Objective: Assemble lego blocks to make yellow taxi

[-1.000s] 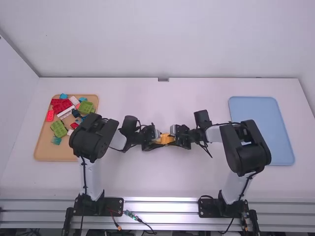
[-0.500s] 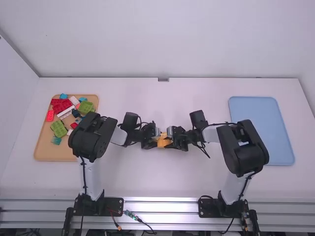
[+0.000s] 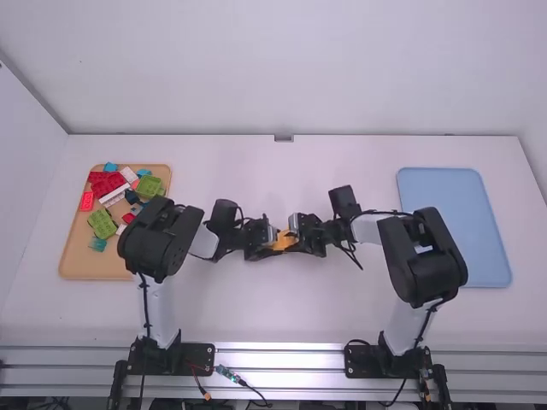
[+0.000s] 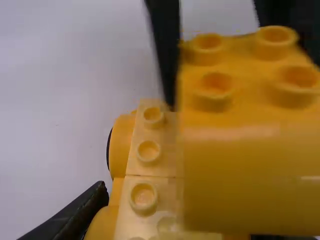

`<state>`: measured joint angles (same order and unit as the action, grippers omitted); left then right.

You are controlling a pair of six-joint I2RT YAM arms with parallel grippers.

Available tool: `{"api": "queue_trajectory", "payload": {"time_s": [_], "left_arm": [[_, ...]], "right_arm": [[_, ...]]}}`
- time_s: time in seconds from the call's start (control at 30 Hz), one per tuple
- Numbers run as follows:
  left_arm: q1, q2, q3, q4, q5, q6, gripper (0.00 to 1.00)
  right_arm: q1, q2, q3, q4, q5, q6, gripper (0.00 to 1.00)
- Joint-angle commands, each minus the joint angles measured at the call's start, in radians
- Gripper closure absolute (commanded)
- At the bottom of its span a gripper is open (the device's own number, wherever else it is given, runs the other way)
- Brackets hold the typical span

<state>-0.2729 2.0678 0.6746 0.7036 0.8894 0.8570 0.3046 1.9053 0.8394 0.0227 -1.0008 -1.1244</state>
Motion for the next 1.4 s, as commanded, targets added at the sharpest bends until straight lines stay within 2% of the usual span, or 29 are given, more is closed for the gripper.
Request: {"api": "queue_trajectory", "payload": {"time_s": [0.0,0.2,0.57,0.9,1.1,1.37], "left_arm": [[-0.003,0.018,-0.036,-0.021,-0.101,0.029,0.99],[0.002,0.018,-0.03,-0.027,-0.1,0.03,0.99],[-0.009,0.019,0.036,-0.148,-0.101,0.031,0.99],[-0.007,0.019,0.008,-0.093,-0.1,0.03,0.99],[-0.007,0.019,-0.003,-0.075,-0.09,0.03,0.99],[-0.008,0.019,0.023,-0.123,-0.09,0.03,0.98]], "right_arm": [[-0.005,-0.037,-0.013,0.031,0.014,0.063,1.0],[0.014,-0.037,-0.022,0.058,0.015,0.073,1.0],[0.029,0.003,-0.022,0.091,0.05,0.113,1.0],[0.03,0.006,-0.022,0.08,0.059,0.095,1.0],[0.03,0.051,-0.018,0.142,0.059,0.13,1.0],[0.033,0.073,0.012,0.05,0.045,0.046,1.0]]}}
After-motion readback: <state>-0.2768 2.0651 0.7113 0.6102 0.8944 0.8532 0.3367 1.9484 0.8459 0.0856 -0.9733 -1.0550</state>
